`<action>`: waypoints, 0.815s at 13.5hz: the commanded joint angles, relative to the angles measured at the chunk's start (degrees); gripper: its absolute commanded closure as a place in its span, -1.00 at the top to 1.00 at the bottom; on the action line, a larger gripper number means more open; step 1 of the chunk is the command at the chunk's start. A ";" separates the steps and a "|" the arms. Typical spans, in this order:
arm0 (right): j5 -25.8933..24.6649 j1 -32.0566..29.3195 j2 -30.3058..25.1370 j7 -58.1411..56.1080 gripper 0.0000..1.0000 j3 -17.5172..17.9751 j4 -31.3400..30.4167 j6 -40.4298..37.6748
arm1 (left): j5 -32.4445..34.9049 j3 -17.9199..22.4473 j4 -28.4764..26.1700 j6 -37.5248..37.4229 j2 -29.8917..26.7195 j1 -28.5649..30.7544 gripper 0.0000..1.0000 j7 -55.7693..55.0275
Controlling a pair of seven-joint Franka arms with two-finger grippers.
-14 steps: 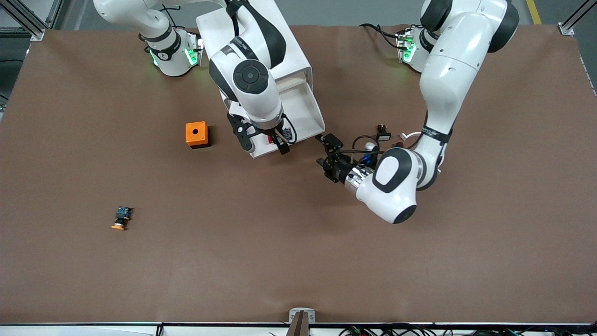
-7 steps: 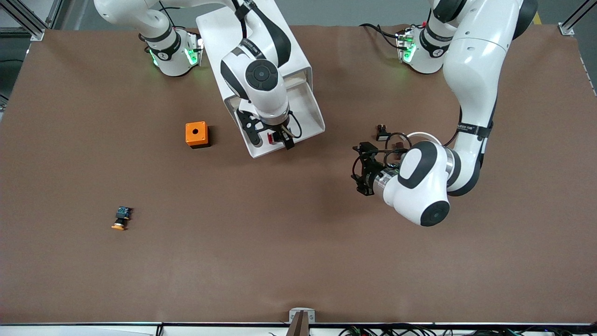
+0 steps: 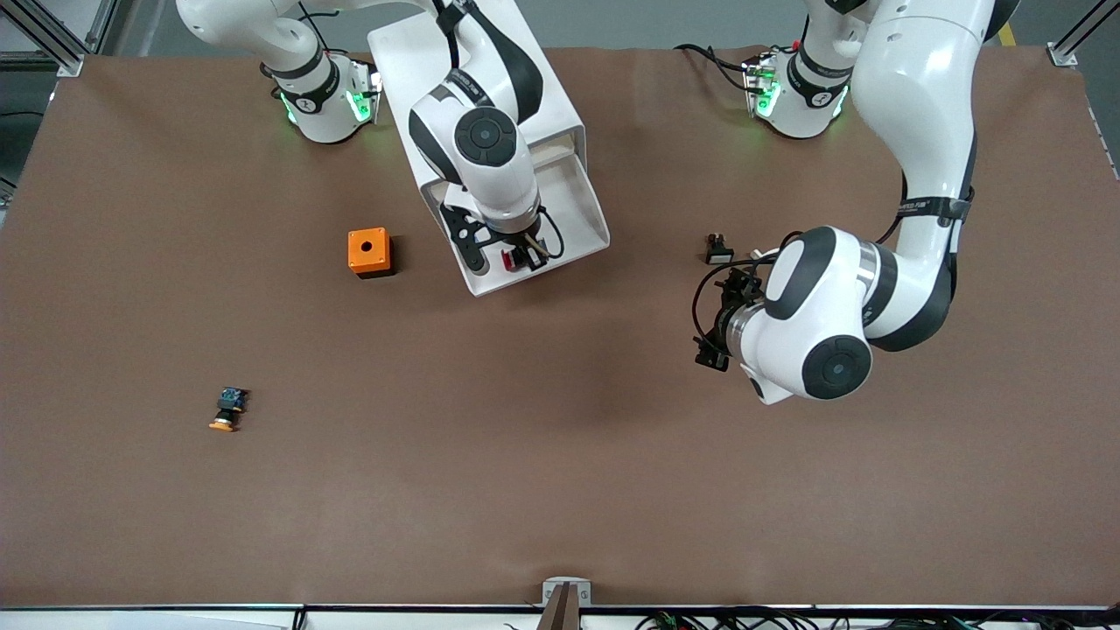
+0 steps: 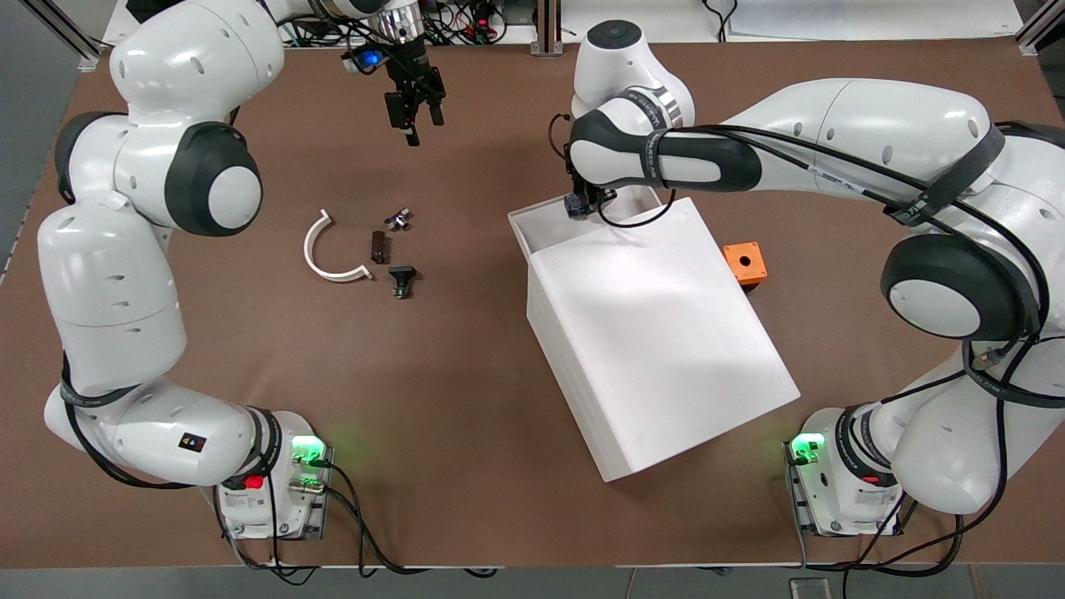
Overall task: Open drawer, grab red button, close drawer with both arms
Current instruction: 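Lift the red button out and carry it beside the yellow button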
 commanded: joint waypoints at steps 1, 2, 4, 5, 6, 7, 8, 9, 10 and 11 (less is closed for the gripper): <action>0.20 -0.65 -2.07 -2.16 -0.98 -0.15 -1.10 -0.62 | 1.24 0.46 -0.85 1.67 -1.23 -0.19 0.99 11.54; 0.29 -1.61 -2.15 -2.43 -0.99 -0.15 -0.23 -1.32 | 1.24 0.98 -0.85 2.11 -2.80 -0.28 0.99 17.00; 1.25 -4.59 -2.24 -7.24 -1.00 0.03 4.07 -5.17 | 1.24 1.43 -0.85 5.00 -3.08 -0.46 0.99 23.71; 1.86 -6.00 -2.42 -10.40 -1.00 0.03 5.57 -7.28 | 1.41 1.34 -0.85 5.97 -3.26 -0.63 0.99 25.82; 1.87 -7.41 -2.85 -15.48 -1.00 0.03 6.89 -10.09 | 2.11 1.17 -0.85 7.03 -4.13 -1.15 0.99 28.46; 1.87 -9.42 -3.03 -20.05 -1.00 -0.06 8.38 -11.85 | 2.55 0.90 -0.85 9.12 -4.40 -1.42 0.99 31.01; 1.70 -11.36 -3.03 -24.27 -1.00 -0.06 9.09 -13.35 | 3.52 0.64 -0.94 9.93 -4.75 -1.51 0.99 33.29; 1.43 -13.64 -3.12 -30.32 -1.00 -0.06 9.71 -14.06 | 6.40 0.38 -1.03 10.20 -4.75 -1.86 0.99 37.14; 1.34 -16.19 -3.12 -35.95 -1.00 -0.06 9.98 -14.42 | 9.56 -0.23 -1.20 10.90 -4.75 -2.56 0.99 40.23; 1.17 -18.30 -2.86 -42.36 -1.00 -0.15 10.50 -14.42 | 11.68 -0.41 -1.21 12.12 -4.75 -3.44 0.99 41.39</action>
